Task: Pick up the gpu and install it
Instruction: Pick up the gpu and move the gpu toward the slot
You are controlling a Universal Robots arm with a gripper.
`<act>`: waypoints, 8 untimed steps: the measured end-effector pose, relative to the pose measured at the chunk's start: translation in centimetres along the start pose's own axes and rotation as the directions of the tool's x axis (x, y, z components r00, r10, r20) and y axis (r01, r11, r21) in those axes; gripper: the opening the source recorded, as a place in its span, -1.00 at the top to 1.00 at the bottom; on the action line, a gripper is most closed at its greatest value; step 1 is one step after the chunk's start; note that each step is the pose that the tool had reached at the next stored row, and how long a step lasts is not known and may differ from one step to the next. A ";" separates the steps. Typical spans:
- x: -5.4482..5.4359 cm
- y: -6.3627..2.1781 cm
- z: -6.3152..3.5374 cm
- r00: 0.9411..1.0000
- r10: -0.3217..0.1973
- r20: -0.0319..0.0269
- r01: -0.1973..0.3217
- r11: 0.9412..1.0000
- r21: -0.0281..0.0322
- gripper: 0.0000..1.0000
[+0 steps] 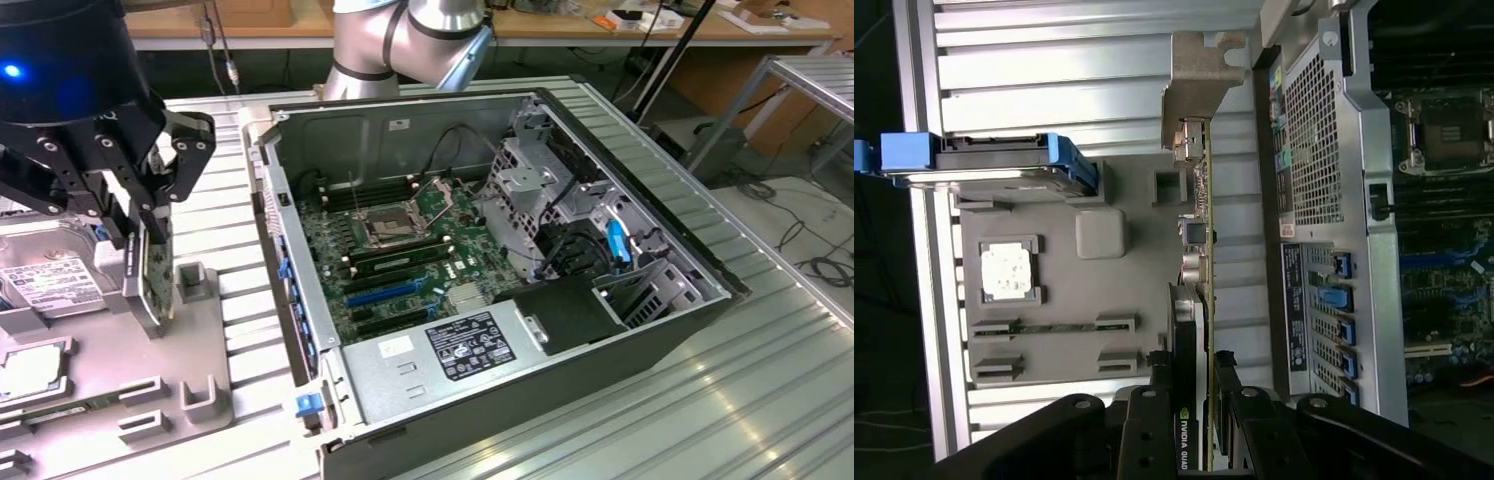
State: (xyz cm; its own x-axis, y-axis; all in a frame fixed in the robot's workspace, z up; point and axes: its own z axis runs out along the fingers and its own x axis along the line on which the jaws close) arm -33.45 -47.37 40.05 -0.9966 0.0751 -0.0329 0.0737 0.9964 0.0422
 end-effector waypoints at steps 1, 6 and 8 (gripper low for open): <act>0.0 0.00 -0.11 1.000 0.000 0.000 0.000 1.000 0.000 0.47; 0.0 0.03 -0.60 1.000 0.000 0.000 0.000 1.000 0.000 0.47; 0.0 0.03 -0.75 1.000 0.000 0.000 0.000 1.000 0.000 0.47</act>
State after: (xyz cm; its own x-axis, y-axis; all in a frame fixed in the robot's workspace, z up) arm -33.45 -47.37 40.80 -0.9966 0.0751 -0.0329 0.0737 0.9964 0.0422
